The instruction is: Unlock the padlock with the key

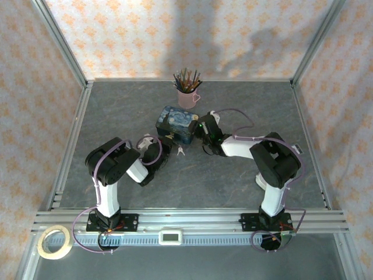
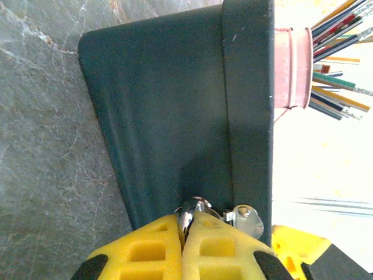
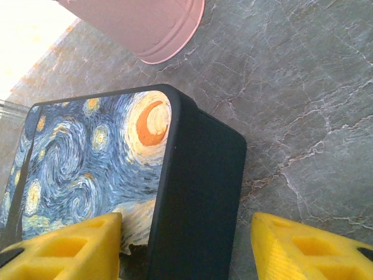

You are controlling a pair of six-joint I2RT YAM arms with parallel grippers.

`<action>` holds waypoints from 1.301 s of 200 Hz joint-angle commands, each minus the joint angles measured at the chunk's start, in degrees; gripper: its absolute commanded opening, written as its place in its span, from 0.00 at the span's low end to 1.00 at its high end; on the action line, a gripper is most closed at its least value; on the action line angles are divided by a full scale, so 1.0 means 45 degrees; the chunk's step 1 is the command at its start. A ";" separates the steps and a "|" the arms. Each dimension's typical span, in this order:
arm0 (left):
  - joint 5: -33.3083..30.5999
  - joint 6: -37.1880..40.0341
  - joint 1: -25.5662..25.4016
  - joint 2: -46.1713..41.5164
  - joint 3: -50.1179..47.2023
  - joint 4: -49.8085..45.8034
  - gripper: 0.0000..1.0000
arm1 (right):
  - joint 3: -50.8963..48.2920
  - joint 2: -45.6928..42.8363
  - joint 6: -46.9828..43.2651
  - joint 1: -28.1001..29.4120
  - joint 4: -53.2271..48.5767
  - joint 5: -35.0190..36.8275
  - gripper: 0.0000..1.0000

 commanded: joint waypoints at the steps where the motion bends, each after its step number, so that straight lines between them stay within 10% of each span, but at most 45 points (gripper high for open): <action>1: -0.1663 -0.1186 -0.0009 -0.0614 -0.0563 -0.0600 0.00 | -0.0490 0.0027 -0.0018 -0.0272 -0.1176 0.0790 0.57; 183: -0.2034 0.0007 0.0066 -0.2100 -0.1707 -0.0784 0.00 | -0.0240 -0.1100 -0.1636 -0.0282 -0.0905 -0.0053 0.59; 260: 0.0156 0.5342 0.0086 -0.8063 -0.0721 -1.0714 0.00 | -0.0717 -0.4015 -0.4541 -0.0272 -0.2757 0.0636 0.71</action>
